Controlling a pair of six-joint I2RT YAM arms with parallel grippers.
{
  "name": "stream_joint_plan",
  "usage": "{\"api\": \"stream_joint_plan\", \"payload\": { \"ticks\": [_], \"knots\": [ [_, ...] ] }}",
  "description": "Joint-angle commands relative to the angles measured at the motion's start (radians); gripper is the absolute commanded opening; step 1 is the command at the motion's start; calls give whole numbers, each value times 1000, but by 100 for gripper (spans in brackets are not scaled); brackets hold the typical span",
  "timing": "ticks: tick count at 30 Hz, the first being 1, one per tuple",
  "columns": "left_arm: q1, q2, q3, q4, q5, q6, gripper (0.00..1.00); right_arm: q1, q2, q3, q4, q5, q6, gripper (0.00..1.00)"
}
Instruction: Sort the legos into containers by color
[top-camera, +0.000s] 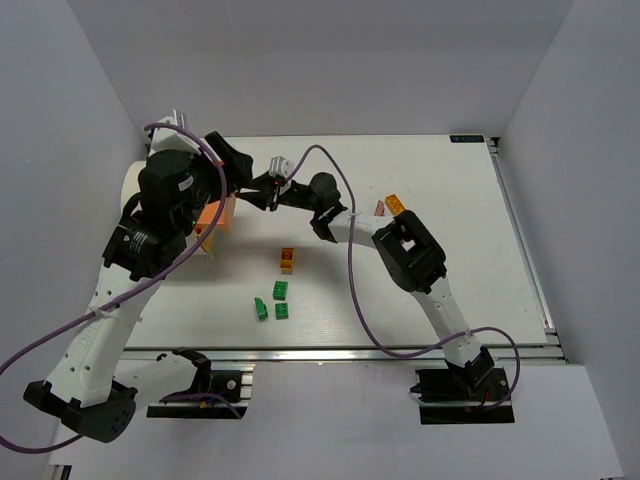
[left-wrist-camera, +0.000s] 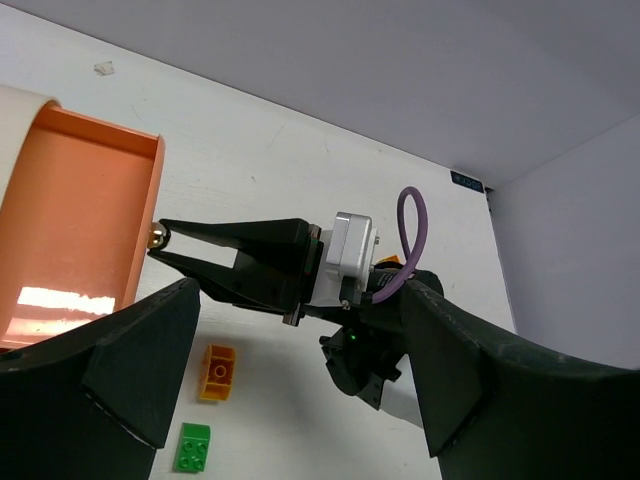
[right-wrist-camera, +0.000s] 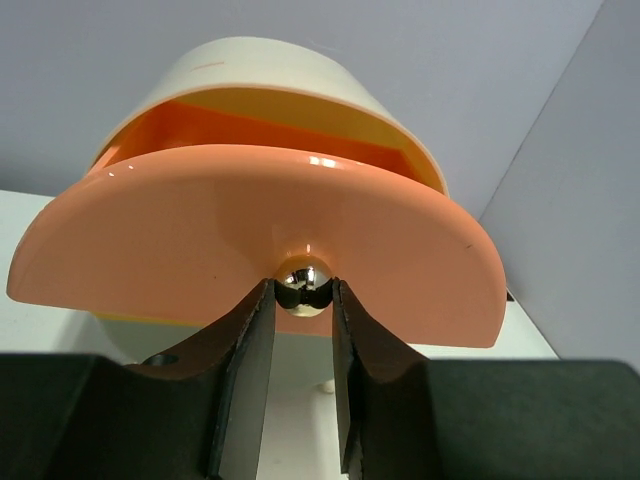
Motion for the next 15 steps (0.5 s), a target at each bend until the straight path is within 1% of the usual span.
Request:
{"api": "stream_joint_plan", "payload": {
  "ticks": [1, 2, 3, 4, 5, 7, 8, 10, 12, 13, 15],
  "knots": [
    [3, -26, -12, 13, 17, -14, 91, -14, -76, -23, 92, -21, -1, 31],
    [3, -29, -14, 7, 17, -20, 89, -16, -79, -26, 94, -23, -1, 34],
    [3, -28, -14, -2, 15, -40, 85, -17, -82, -32, 94, -32, -1, 36],
    [3, -26, -12, -24, 9, -50, 83, -20, -85, -34, 94, -41, -1, 40],
    [3, -27, -12, -28, 9, -62, 82, -23, -88, -37, 92, -56, -1, 56],
    [3, -20, -11, -44, 12, -73, 81, -32, -106, -66, 103, -96, 25, 72],
    [3, -18, -11, -45, 18, -70, 82, -34, -117, -81, 108, -106, 26, 75],
    [3, -8, -8, -50, 41, -67, 87, -43, -154, -135, 121, -129, 29, 77],
    [3, 2, -9, -45, 64, -67, 92, -51, -192, -173, 124, -136, 28, 77],
    [3, 18, -9, -41, 93, -64, 96, -63, -209, -220, 123, -136, 26, 77],
    [3, 40, -3, -56, 127, -62, 94, -85, -278, -280, 108, -135, 17, 76]
  ]
}}
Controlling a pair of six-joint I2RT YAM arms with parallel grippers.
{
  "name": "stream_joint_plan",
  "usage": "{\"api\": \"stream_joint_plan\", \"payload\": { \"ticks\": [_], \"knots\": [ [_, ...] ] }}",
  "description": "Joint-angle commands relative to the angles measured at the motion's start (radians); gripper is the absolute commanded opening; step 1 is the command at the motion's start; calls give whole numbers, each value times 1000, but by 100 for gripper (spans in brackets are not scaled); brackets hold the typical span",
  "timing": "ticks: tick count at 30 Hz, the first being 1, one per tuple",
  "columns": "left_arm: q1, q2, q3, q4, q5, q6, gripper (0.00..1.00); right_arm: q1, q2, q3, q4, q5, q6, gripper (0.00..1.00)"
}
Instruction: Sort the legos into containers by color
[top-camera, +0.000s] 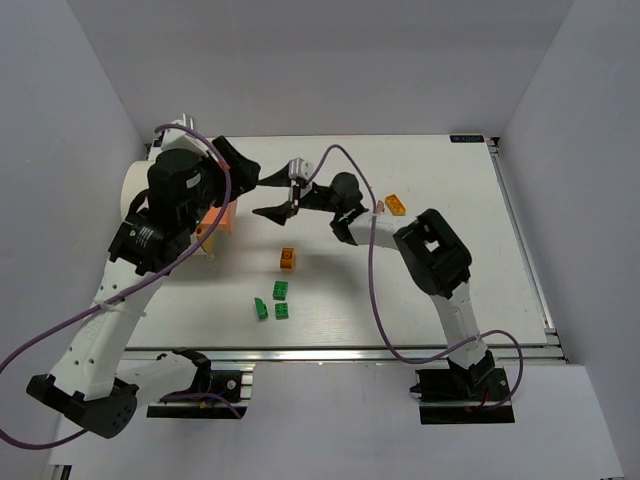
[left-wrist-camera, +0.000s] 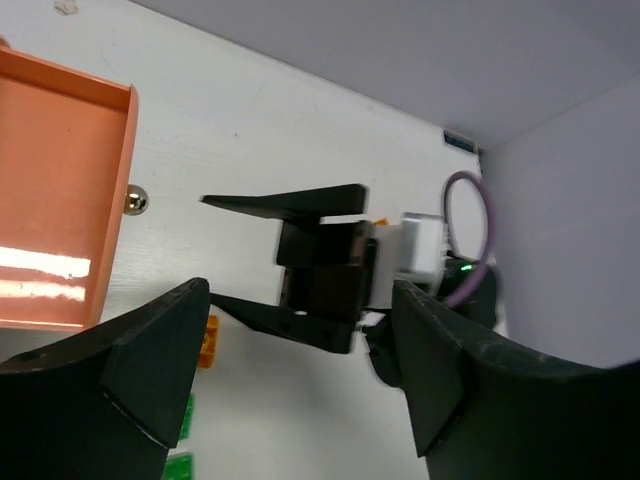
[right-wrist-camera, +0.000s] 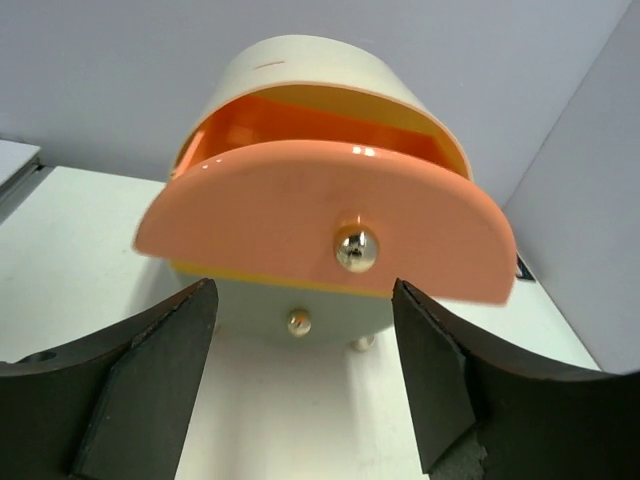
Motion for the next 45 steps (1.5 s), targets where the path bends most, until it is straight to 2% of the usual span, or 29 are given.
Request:
{"api": "stream_joint_plan", "payload": {
  "ticks": [1, 3, 4, 6, 7, 8, 9, 10, 11, 13, 15, 16, 17, 18, 19, 20, 23, 26, 30, 35, 41, 45],
  "knots": [
    [3, 44, 26, -55, 92, 2, 79, -52, -148, -130, 60, -22, -15, 75],
    [-17, 127, 52, -107, 157, 10, 63, -84, -261, -216, -35, -10, -69, 72],
    [-17, 161, 76, -164, 188, 16, 50, -110, -305, -304, -72, -5, -95, 70],
    [-27, 250, 83, -204, 332, 30, 39, -146, -430, -383, -221, 36, -165, 67],
    [-28, 273, 80, -233, 354, 28, 36, -172, -476, -411, -292, 52, -194, 59],
    [-50, 288, 61, -235, 374, 25, 35, -195, -552, -438, -375, 90, -225, 52],
    [-61, 312, 47, -230, 397, 22, 36, -207, -585, -442, -549, 126, -263, 43],
    [-75, 322, 38, -219, 399, 19, 37, -222, -617, -439, -636, 162, -271, 23],
    [-89, 334, 35, -224, 395, 18, 39, -245, -666, -433, -717, 203, -286, 11],
    [-138, 401, 52, -265, 351, 13, 47, -269, -708, -420, -910, 255, -291, 5],
    [-191, 463, 108, -313, 298, 7, 56, -311, -746, -397, -1024, 308, -280, 15],
    [-208, 524, 130, -363, 256, 4, 58, -324, -755, -390, -1073, 312, -265, 36],
    [-222, 555, 148, -397, 186, -18, 61, -369, -763, -380, -1159, 319, -250, 48],
    [-234, 579, 170, -418, 155, -22, 70, -385, -765, -361, -1186, 316, -238, 58],
    [-256, 621, 176, -461, 121, -30, 73, -397, -766, -354, -1248, 312, -218, 69],
    [-265, 639, 179, -481, 46, -54, 74, -437, -771, -353, -1300, 302, -204, 72],
    [-278, 673, 133, -485, -76, -68, 77, -495, -800, -388, -1304, 274, -170, 76],
    [-278, 685, 57, -407, -169, -65, 79, -534, -814, -413, -1301, 251, -159, 77],
    [-264, 722, 29, -353, -221, -56, 81, -575, -811, -399, -1351, 170, -184, 77],
    [-255, 771, -5, -232, -198, 17, 83, -621, -824, -414, -1381, 93, -208, 77],
    [-245, 853, -14, -150, -141, 56, 83, -648, -831, -399, -1390, 88, -219, 77],
    [-224, 899, 9, -150, -131, 64, 68, -661, -832, -397, -1405, 85, -221, 76]
  ]
}}
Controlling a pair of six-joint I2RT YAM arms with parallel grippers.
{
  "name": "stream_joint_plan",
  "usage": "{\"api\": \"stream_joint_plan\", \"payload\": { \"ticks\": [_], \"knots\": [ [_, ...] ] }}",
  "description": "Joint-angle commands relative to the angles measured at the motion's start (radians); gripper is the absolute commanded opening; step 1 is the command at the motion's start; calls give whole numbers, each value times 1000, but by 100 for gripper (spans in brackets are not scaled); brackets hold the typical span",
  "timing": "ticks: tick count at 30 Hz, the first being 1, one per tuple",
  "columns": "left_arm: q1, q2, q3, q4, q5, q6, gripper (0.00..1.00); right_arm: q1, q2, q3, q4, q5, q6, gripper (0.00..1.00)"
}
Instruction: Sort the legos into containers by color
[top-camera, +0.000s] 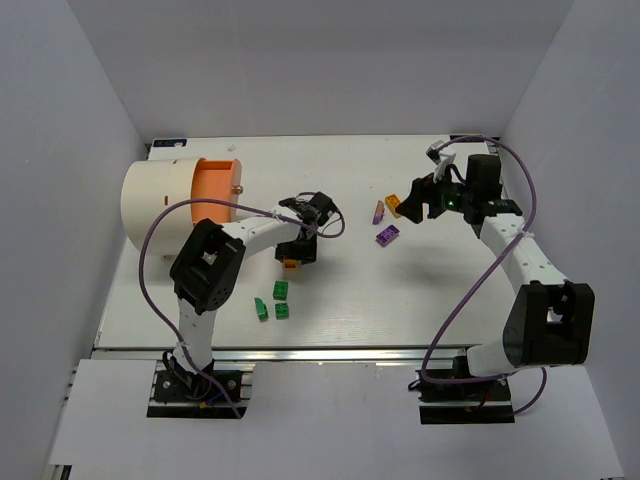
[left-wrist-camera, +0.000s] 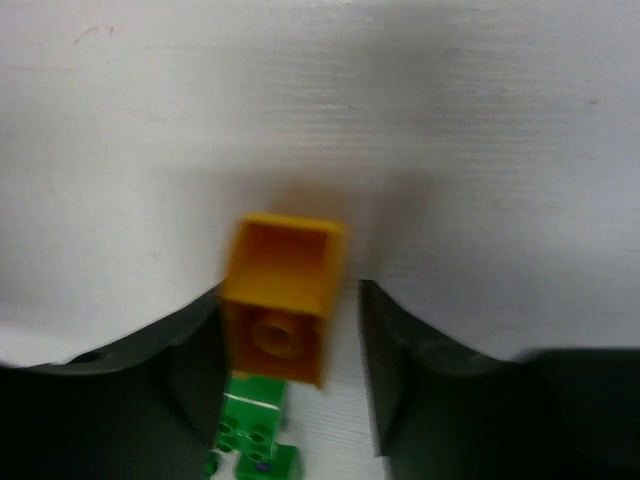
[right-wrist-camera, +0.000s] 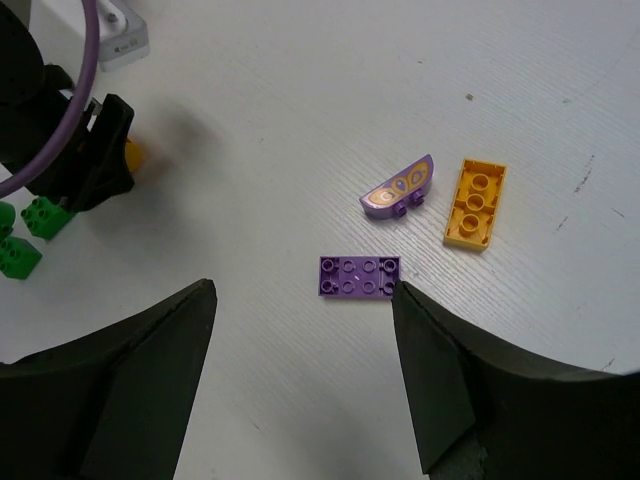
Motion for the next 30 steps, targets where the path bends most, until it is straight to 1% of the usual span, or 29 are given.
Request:
{"api": "stream_joint_plan", "payload": {
  "ticks": [1, 3, 4, 6, 8, 10, 11, 12, 13, 14, 15, 16, 18, 19, 20, 21, 23, 24, 28, 30],
  "knots": [
    [19, -13, 10, 40, 17, 26, 56, -14, -37, 11, -30, -28, -14, 76],
    [19, -32, -2, 59, 20, 30, 48, -15, -43, 4, -31, -29, -18, 76],
    [19, -45, -3, 63, 21, 31, 41, -21, -46, 1, -31, -29, -20, 76],
    [19, -91, 1, 77, 36, 36, 36, -18, -47, -3, -31, -26, -26, 75],
    [19, -153, 25, 86, 70, 50, 26, -20, -47, -10, -33, -28, -37, 74],
    [19, -209, 54, 128, 125, 78, 21, -21, -46, -12, -27, -29, -44, 68],
    [19, -271, 65, 148, 168, 85, 18, -18, -44, -18, -27, -29, -52, 64],
    [19, -304, 79, 177, 173, 92, 18, -17, -44, -21, -21, -28, -52, 58],
    [19, -328, 120, 177, 173, 102, 15, -17, -35, -19, -16, -23, -52, 45],
    [19, -350, 151, 174, 165, 103, 14, -14, -31, -19, -18, -22, -52, 37],
    [29, -373, 187, 131, 117, 105, 13, -12, -25, -16, -16, -19, -54, 26],
    [29, -373, 279, 102, 92, 111, 12, -12, -12, -10, -16, -20, -54, 22],
    [62, -358, 374, 0, 20, 120, 12, -11, 2, 5, -16, -19, -52, 19],
    [72, -349, 420, -34, -6, 129, 11, -11, 15, 11, -16, -17, -49, 19],
    [83, -338, 506, -68, -32, 131, 12, -6, 23, 25, -16, -17, -49, 19],
    [114, -318, 548, -138, -80, 132, 13, -6, 35, 31, -16, -16, -49, 19],
    [147, -304, 624, -205, -115, 142, 13, -3, 48, 46, -24, -16, -51, 20],
    [184, -304, 639, -222, -131, 146, 13, -3, 54, 56, -24, -13, -51, 20],
    [270, -313, 651, -240, -145, 184, 14, 0, 63, 63, -27, -16, -51, 21],
    [298, -303, 659, -254, -143, 204, 14, 3, 66, 60, -27, -17, -48, 22]
  ]
}}
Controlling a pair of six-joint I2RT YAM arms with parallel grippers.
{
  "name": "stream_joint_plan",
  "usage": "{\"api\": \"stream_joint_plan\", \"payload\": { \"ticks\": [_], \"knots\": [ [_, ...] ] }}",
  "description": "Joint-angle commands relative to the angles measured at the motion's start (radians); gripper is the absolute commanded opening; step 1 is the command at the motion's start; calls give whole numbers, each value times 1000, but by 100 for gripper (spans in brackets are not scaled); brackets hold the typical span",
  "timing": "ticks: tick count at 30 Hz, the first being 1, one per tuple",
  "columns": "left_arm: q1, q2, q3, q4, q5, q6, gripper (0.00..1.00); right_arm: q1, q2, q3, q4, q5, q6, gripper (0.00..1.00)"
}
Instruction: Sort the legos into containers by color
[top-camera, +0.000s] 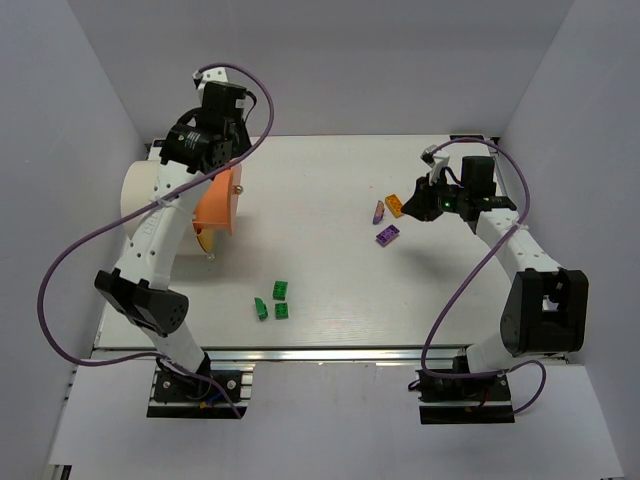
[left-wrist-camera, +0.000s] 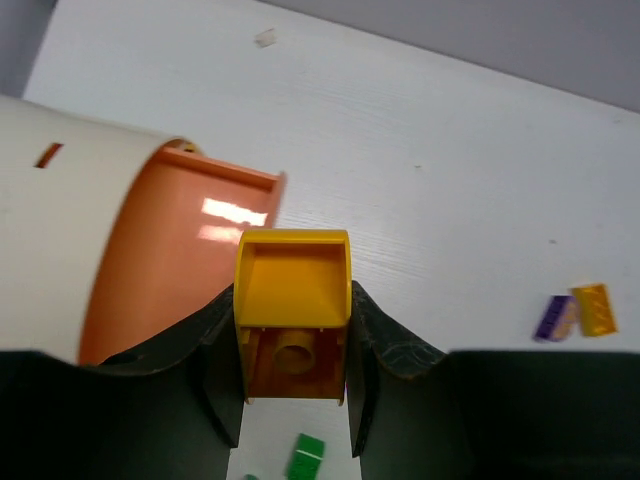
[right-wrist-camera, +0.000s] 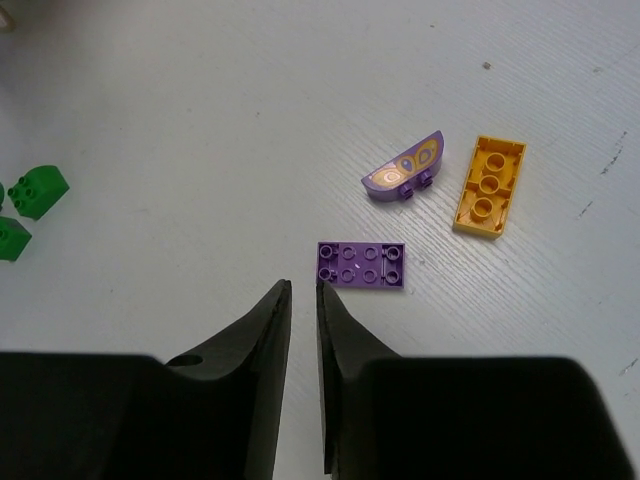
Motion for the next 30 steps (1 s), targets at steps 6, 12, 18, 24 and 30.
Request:
{"api": "stream_joint_plan", "payload": {
  "ticks": [6, 12, 18, 24, 30],
  "knots": [
    [97, 33, 1, -70, -17, 95, 14, 7, 3, 47, 4, -5, -11, 28],
    [145, 18, -92, -67, -8, 92, 20, 7, 10, 52, -2, 13, -26, 36],
    [166, -10, -148, -40, 26, 89, 68, 6, 30, 69, -12, 9, -36, 45],
    [166, 3, -79, -63, 29, 86, 80, 7, 62, 104, -20, 15, -49, 56],
    [166, -16, 1, -67, 88, 83, 48, 13, 115, 141, -29, 120, -63, 55]
  ]
}}
